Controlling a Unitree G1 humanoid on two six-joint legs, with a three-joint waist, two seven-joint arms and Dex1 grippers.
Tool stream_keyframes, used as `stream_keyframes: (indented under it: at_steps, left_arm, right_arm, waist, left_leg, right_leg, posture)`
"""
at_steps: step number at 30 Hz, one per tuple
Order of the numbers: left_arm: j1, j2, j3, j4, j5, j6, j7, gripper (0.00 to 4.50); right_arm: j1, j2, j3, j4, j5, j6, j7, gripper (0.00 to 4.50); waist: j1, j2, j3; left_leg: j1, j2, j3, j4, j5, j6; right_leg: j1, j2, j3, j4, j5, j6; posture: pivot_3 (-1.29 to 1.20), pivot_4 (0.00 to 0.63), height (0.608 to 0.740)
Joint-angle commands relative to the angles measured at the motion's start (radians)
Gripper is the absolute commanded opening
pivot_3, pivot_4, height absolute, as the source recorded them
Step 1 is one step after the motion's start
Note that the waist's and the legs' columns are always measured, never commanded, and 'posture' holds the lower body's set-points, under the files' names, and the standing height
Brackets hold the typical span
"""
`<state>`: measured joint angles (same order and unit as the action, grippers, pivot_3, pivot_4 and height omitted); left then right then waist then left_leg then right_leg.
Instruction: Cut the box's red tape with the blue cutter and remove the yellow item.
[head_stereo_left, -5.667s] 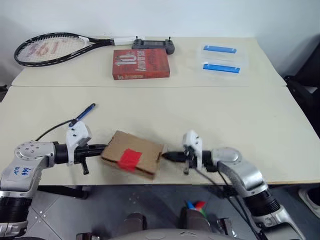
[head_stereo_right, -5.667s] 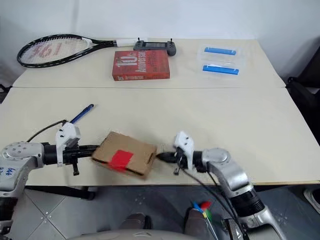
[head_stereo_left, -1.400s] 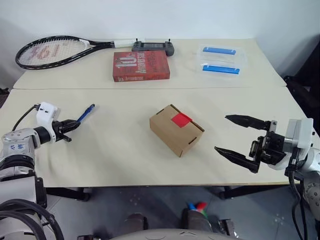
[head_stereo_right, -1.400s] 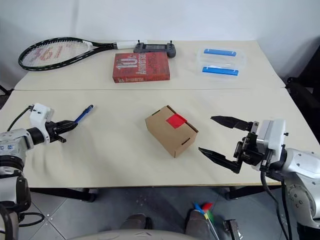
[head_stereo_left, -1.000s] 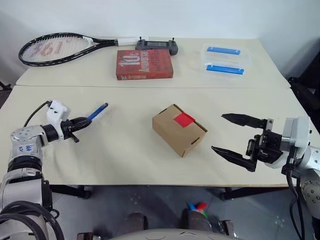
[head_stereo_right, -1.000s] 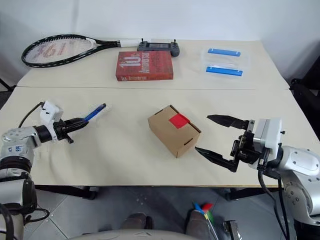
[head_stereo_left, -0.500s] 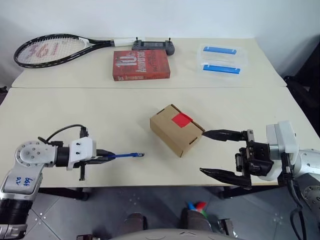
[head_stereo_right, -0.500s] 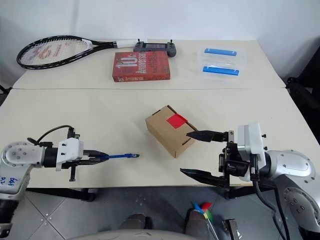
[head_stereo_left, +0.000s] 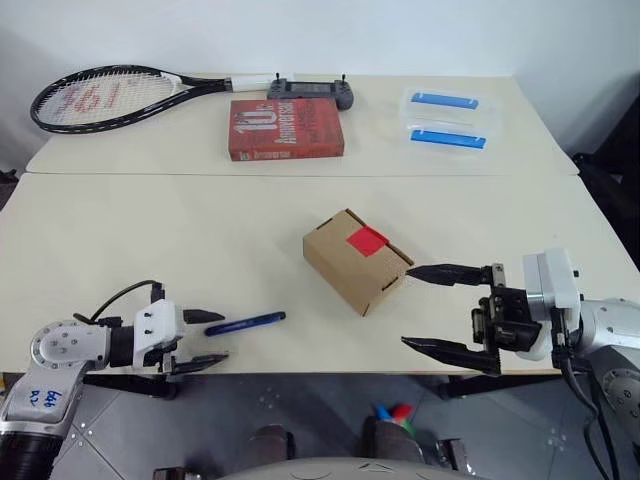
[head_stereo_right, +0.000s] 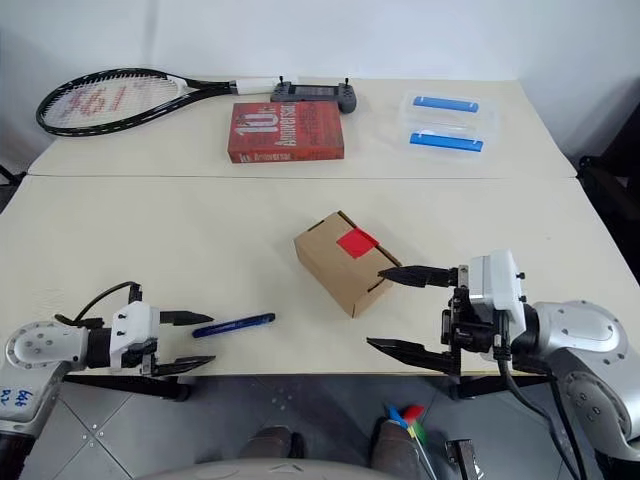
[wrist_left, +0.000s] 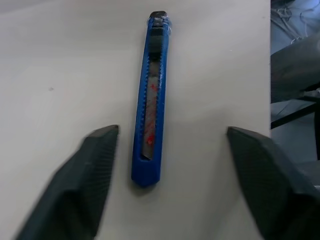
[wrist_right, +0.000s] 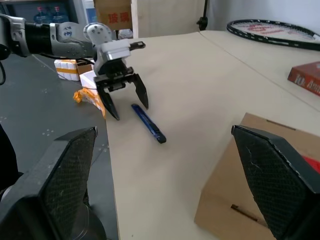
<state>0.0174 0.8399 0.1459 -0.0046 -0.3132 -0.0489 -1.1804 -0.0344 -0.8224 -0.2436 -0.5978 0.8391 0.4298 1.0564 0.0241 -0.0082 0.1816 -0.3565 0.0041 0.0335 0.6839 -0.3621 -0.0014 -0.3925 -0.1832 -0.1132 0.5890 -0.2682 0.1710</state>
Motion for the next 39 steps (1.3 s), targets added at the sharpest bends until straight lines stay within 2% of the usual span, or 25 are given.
stream_keyframes:
  at_steps: [1,4,9,10,12,20,24,32,35,39]
  left_arm:
    - [-0.012,-0.004,0.031,0.006,-0.064,0.08,0.005,4.47]
    - [-0.032,-0.004,0.018,0.032,-0.084,0.139,-0.006,4.47]
    - [-0.11,-0.027,-0.079,0.151,-0.012,0.137,-0.028,4.47]
    - [-0.117,-0.031,-0.087,0.162,-0.006,0.138,-0.025,4.3]
    - [-0.123,-0.031,-0.107,0.174,0.008,0.13,-0.038,3.94]
    - [-0.101,-0.033,-0.145,0.164,0.042,0.098,-0.047,1.53]
    - [-0.083,-0.044,-0.163,0.142,0.046,0.085,-0.046,0.49]
    - [-0.116,-0.073,-0.165,0.02,0.032,0.027,-0.037,0.44]
    - [-0.144,-0.057,-0.216,-0.107,0.093,-0.05,-0.039,0.44]
    - [-0.181,-0.11,-0.325,-0.269,0.171,0.053,0.049,0.44]
  right_arm:
    - [-0.005,0.005,-0.024,-0.016,0.004,-0.021,-0.003,4.5]
    - [-0.011,0.007,-0.022,-0.018,0.005,-0.018,-0.008,4.5]
    - [-0.028,0.01,-0.013,-0.025,0.01,-0.008,-0.021,4.5]
    - [-0.031,0.01,-0.013,-0.028,0.011,-0.006,-0.025,4.5]
    - [-0.031,0.01,-0.017,-0.034,0.013,-0.002,-0.036,4.5]
    - [-0.021,0.01,-0.028,-0.054,0.014,-0.001,-0.073,4.5]
    - [-0.017,0.012,-0.024,-0.06,0.016,-0.002,-0.08,4.5]
    - [-0.012,-0.002,-0.028,-0.068,0.025,0.002,-0.068,4.5]
    - [0.05,-0.081,-0.052,-0.137,0.119,0.096,-0.031,4.5]
    - [0.179,-0.129,-0.036,-0.253,0.177,0.187,-0.107,4.5]
  waist:
    - [-0.001,0.0,0.0]
    - [-0.001,0.0,0.0]
    - [0.003,0.001,-0.001]
    - [0.004,0.002,-0.001]
    - [0.004,0.004,-0.003]
    - [0.001,0.006,-0.004]
    - [0.0,0.007,-0.004]
    - [0.005,0.008,-0.005]
    - [0.008,0.008,-0.005]
    - [0.008,0.006,-0.004]
  left_leg:
    - [0.0,0.0,0.0,0.0,0.0,0.0]
    - [0.0,0.0,0.0,0.0,0.0,0.0]
    - [0.001,0.0,0.0,0.0,0.0,0.0]
    - [0.001,0.0,0.0,0.0,0.0,0.0]
    - [0.002,0.0,0.0,0.0,0.0,0.0]
    - [0.002,0.0,0.001,0.0,0.0,0.0]
    - [0.002,0.0,0.001,0.0,-0.001,0.0]
    - [0.002,0.0,0.002,0.0,-0.001,0.001]
    - [0.001,0.0,0.002,0.0,-0.001,0.001]
    - [0.0,0.0,0.001,0.0,-0.003,0.001]
  right_leg:
    - [0.0,0.0,0.0,0.0,0.0,0.0]
    - [0.0,0.0,0.0,0.0,0.0,0.0]
    - [0.001,0.0,0.0,0.0,0.0,0.0]
    - [0.001,0.0,0.0,0.0,0.0,0.0]
    - [0.002,0.0,0.0,0.001,0.0,0.0]
    - [0.001,0.0,0.0,0.0,0.0,0.0]
    - [0.001,0.0,0.0,0.0,0.0,0.0]
    - [0.002,0.0,0.0,0.0,0.0,0.0]
    - [0.001,0.0,0.0,-0.001,0.0,0.0]
    - [0.001,0.0,-0.001,-0.003,0.0,0.0]
  posture:
    - [0.0,0.15,0.74]
    - [0.0,0.15,0.74]
    - [0.0,0.15,0.74]
    - [0.0,0.15,0.74]
    - [0.0,0.15,0.74]
    - [0.0,0.15,0.74]
    - [0.0,0.15,0.74]
    - [0.0,0.15,0.74]
    - [0.0,0.15,0.74]
    - [0.0,0.15,0.74]
